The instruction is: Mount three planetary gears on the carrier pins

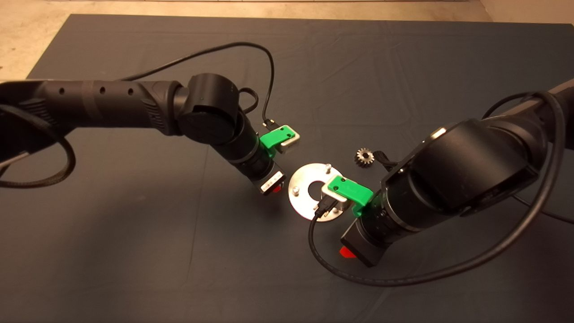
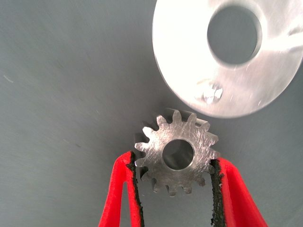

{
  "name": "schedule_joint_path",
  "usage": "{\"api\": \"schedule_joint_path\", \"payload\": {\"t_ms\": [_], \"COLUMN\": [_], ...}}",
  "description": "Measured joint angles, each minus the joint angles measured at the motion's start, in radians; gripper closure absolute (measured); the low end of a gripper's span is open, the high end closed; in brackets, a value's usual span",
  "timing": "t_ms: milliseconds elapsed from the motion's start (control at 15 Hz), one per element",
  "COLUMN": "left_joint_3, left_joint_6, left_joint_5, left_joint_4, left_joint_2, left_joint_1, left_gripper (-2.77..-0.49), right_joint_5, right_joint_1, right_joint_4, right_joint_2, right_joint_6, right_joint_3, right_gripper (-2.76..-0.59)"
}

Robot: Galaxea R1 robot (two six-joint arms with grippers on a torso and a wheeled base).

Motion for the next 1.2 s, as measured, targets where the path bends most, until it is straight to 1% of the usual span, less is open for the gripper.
{"api": "schedule_joint_path", "payload": {"t_ms": [67,133,267,400,467,533,800,867,1000,1200], "left_joint_3": [0.002,0.004,0.011,0.026,0.030,0.030,0.043,0.052,0.055,0.054], "left_joint_6": [-0.015,-0.031,-0.066,-0.072,-0.083,-0.091,-0.129,-0.133,-0.131,-0.130], "left_joint_5": [-0.001,0.000,0.007,-0.007,-0.018,-0.022,-0.076,-0.081,-0.086,-0.085], "left_joint_4": [-0.002,-0.004,-0.008,-0.010,-0.012,-0.012,-0.013,-0.013,-0.013,-0.013], "left_joint_2": [0.000,0.002,0.023,0.045,0.048,0.048,0.045,0.047,0.052,0.044], "left_joint_1": [-0.012,-0.017,-0.018,-0.025,-0.028,-0.031,-0.031,-0.031,-0.030,-0.027], "left_gripper": [-0.55,-0.55,-0.55,-0.55,-0.55,-0.55,-0.55,-0.55,-0.55,-0.55], "right_joint_5": [0.000,0.000,0.001,0.002,-0.001,0.000,0.001,-0.002,0.000,0.000], "right_joint_1": [0.000,0.000,0.001,0.005,0.005,0.005,0.005,0.005,0.005,0.005], "right_joint_4": [0.000,0.000,0.000,0.000,0.001,0.001,0.002,0.002,0.002,0.003], "right_joint_2": [0.000,0.000,0.001,0.001,0.000,0.001,0.001,0.000,0.001,0.001], "right_joint_6": [0.000,0.000,0.000,0.000,0.000,0.000,0.000,0.000,0.000,0.000], "right_joint_3": [0.000,0.000,0.000,0.000,0.000,0.000,0.000,0.000,0.000,0.000], "right_gripper": [-1.44,-1.44,-1.44,-1.44,-1.44,-1.44,-1.44,-1.44,-1.44,-1.44]}}
